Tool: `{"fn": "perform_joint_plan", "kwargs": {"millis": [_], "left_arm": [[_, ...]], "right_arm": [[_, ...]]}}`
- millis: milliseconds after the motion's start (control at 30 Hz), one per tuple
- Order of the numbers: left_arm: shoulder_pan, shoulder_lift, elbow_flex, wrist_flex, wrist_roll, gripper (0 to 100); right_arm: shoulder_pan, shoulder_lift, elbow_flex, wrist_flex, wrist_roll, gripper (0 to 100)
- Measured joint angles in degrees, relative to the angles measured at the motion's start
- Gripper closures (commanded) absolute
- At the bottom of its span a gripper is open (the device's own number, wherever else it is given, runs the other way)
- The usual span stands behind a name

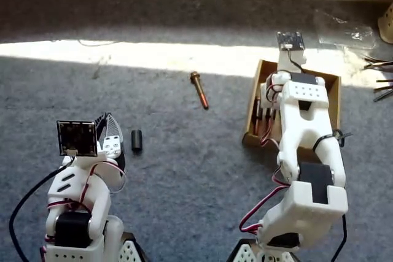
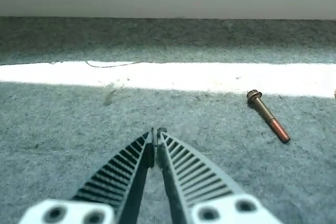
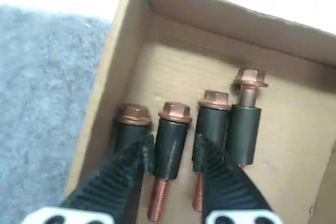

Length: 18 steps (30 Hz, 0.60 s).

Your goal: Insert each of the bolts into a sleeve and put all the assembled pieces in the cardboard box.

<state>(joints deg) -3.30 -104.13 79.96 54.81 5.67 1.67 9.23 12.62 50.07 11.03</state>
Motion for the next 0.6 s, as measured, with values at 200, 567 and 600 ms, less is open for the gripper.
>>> {"fn": "perform_joint_plan", "kwargs": {"millis": [200, 567, 600], "left_arm": [[0.0, 0.0, 0.0, 0.0, 0.0, 97], [0.0, 0.0, 0.0, 0.0, 0.0, 98], [0.0, 0.0, 0.0, 0.0, 0.0, 99]], "right_arm": [[0.0, 0.0, -0.1, 0.0, -0.2, 89.0], [-3.8, -10.5, -0.1, 2.2, -0.3, 89.0], [-4.6, -11.9, -0.1, 3.3, -0.3, 89.0]]}}
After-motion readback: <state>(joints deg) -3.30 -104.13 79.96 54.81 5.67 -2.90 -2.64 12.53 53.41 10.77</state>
